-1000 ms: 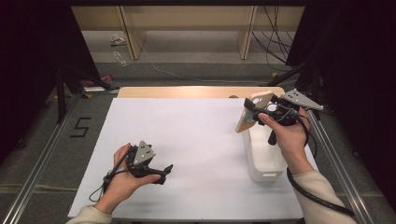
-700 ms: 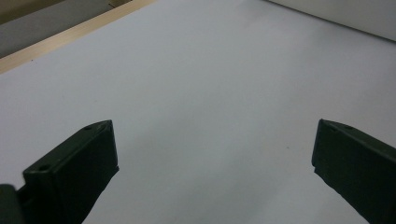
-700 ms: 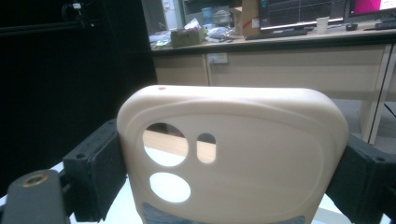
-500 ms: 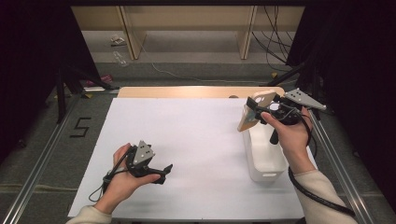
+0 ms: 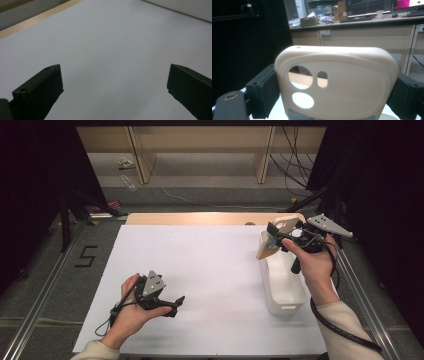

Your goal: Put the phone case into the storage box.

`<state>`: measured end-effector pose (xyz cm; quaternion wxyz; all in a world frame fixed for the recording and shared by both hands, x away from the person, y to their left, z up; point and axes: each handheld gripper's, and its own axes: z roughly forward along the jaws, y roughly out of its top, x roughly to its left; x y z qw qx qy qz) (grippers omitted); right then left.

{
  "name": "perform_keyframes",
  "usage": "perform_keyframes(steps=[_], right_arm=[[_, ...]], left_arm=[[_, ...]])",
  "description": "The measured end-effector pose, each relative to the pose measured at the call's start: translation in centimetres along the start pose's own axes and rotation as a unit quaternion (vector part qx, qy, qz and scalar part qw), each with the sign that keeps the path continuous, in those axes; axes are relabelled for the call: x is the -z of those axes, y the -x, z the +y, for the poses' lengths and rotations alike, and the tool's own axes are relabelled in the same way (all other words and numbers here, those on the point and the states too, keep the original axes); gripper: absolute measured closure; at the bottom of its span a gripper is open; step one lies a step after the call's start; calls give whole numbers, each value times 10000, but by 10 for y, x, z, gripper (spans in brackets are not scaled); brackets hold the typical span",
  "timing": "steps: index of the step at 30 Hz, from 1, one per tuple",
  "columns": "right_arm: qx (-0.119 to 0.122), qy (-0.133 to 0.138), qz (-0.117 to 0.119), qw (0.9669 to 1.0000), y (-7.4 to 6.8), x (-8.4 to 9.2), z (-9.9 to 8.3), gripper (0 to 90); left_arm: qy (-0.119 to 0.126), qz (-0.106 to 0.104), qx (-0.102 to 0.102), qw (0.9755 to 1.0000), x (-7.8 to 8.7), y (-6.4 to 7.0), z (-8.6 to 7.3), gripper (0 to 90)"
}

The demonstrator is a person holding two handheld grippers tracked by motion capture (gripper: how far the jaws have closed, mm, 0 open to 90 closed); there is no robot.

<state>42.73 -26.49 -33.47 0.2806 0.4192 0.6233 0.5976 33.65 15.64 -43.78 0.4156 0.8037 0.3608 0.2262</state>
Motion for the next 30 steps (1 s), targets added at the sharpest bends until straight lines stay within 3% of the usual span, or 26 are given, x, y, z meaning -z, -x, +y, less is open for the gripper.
perform_keyframes(steps=[30], right_arm=[[-62,76,-246,9996,14,6,4,123]], left_arm=[[1,11,1,10000,0,0,0,0]])
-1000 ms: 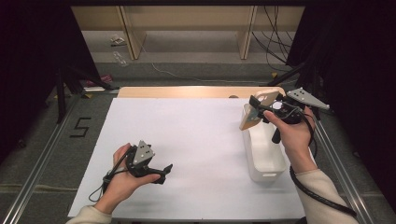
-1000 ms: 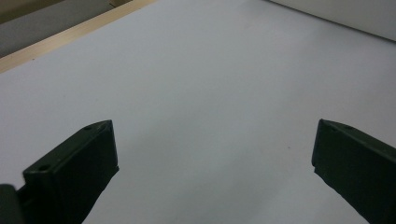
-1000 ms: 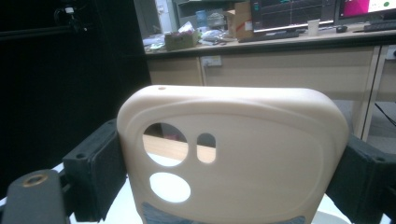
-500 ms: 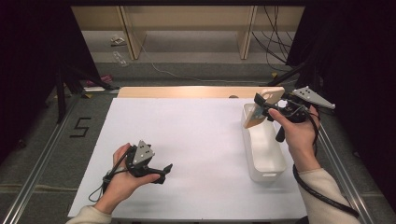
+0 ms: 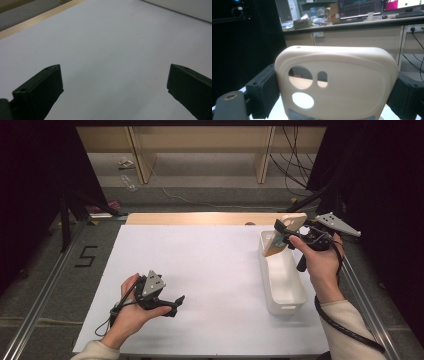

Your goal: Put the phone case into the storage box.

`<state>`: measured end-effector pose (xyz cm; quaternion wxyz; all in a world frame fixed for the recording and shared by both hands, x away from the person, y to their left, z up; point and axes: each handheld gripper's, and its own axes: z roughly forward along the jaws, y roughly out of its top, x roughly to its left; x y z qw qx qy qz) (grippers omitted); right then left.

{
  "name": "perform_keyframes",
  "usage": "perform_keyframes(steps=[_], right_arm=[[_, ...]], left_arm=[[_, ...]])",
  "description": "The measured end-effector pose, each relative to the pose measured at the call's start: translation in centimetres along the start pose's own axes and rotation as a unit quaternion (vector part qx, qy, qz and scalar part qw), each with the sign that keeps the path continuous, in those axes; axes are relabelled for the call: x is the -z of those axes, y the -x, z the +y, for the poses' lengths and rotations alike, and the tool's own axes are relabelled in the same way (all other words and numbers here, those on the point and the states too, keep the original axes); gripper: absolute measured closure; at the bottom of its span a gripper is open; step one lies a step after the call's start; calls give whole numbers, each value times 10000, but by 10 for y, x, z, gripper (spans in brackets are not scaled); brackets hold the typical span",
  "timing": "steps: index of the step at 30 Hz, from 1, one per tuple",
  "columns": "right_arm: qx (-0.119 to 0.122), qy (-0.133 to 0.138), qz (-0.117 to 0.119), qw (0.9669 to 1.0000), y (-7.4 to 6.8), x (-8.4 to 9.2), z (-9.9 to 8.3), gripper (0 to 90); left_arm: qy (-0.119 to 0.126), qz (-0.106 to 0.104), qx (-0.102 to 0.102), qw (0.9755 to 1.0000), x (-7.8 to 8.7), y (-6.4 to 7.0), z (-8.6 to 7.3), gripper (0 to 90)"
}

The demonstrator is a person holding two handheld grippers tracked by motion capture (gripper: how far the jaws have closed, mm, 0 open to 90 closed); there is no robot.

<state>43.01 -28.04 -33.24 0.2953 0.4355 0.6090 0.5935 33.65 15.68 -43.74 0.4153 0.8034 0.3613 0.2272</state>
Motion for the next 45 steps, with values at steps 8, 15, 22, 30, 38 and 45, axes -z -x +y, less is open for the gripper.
perform_keyframes(steps=[8,15,22,30,38,45], right_arm=[[-13,-10,-41,10000,2,0,0,123],[-29,-18,-66,10000,3,0,-1,123],[-60,-16,-84,9999,5,0,-1,123],[-65,-23,-121,9999,7,0,-2,123],[-86,-23,-131,9999,9,0,-3,123],[-95,-41,-172,9998,11,0,-3,123]], left_arm=[[-1,0,4,10000,0,0,0,0],[5,2,9,10000,0,0,0,0],[4,2,10,10000,0,-1,0,0],[11,-8,15,10000,0,-1,-1,0],[34,14,29,10000,3,-5,-2,0],[14,37,55,10000,6,-8,-6,0]])
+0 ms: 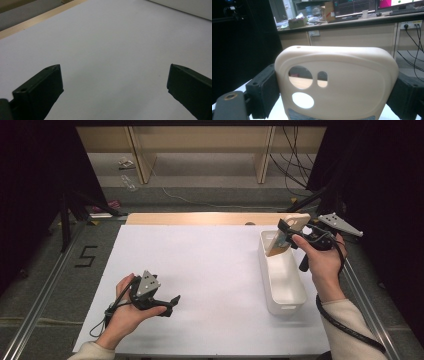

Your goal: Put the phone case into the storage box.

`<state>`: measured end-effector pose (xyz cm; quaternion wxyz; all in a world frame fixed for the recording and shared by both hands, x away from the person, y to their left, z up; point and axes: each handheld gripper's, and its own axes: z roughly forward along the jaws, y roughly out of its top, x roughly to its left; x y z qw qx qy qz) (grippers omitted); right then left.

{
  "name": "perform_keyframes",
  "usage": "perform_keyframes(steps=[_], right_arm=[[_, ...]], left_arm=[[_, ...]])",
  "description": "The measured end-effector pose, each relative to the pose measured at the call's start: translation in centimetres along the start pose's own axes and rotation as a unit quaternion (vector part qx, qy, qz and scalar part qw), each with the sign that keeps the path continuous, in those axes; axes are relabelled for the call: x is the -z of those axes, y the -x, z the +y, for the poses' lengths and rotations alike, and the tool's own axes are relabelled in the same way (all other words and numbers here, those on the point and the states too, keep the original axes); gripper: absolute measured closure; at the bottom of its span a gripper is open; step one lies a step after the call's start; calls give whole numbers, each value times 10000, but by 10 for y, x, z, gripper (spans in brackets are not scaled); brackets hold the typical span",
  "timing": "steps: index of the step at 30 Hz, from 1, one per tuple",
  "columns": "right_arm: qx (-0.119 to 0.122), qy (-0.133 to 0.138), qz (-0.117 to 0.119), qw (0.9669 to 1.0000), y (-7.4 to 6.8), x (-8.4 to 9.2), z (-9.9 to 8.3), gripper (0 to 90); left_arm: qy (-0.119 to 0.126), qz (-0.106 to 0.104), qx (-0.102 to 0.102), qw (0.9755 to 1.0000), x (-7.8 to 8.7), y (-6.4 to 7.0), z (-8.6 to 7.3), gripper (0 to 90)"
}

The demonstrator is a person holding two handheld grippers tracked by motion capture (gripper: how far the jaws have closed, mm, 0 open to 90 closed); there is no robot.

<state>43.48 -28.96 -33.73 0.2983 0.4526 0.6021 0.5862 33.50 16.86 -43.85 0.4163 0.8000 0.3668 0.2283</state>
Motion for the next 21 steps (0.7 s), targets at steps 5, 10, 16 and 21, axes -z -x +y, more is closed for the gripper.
perform_keyframes(steps=[5,10,16,21], right_arm=[[0,14,-36,10000,2,1,0,123],[-5,-7,-55,10000,3,0,0,123],[52,-15,-120,9999,5,0,2,123],[90,-74,-184,9998,5,-2,1,123]], left_arm=[[7,-4,2,10000,0,0,0,0],[-1,-5,2,10000,-1,1,-1,0],[-13,0,12,10000,-1,1,-1,0],[-2,-2,10,10000,-1,1,0,0]])
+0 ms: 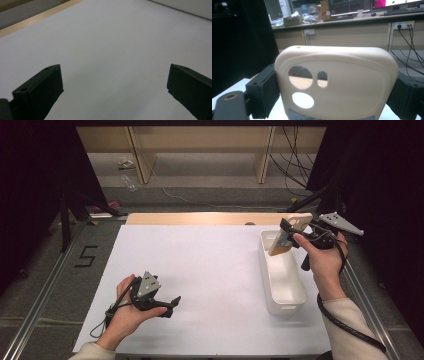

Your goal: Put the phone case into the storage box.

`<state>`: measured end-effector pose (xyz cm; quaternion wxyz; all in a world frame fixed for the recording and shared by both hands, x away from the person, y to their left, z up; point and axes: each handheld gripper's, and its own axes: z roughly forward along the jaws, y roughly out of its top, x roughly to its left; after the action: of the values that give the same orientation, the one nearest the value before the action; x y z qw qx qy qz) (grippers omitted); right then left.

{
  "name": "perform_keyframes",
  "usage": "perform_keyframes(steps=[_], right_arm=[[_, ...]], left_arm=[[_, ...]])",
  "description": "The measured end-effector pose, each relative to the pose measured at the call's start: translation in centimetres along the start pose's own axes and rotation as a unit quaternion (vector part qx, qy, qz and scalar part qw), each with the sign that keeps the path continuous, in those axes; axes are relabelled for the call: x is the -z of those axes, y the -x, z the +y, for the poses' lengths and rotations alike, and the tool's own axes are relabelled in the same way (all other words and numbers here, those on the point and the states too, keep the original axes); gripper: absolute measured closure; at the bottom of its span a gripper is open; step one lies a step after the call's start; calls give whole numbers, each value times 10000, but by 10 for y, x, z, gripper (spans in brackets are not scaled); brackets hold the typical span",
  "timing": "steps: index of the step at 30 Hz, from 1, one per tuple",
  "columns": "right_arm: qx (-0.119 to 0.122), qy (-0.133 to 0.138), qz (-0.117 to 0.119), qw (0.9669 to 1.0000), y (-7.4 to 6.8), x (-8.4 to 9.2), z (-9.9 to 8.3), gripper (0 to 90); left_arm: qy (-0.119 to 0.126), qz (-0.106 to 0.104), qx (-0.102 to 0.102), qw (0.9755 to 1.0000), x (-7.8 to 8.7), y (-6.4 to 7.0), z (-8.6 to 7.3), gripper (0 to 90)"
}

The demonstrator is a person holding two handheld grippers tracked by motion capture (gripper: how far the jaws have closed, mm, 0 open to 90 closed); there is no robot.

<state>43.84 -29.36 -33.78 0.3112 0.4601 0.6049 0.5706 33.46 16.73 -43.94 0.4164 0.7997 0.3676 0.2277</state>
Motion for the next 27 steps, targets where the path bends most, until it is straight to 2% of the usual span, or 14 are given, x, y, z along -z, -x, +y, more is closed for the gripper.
perform_keyframes(steps=[27], right_arm=[[235,-269,-225,9991,-1,-19,-2,122]], left_arm=[[22,-3,18,10000,1,-1,1,0]])
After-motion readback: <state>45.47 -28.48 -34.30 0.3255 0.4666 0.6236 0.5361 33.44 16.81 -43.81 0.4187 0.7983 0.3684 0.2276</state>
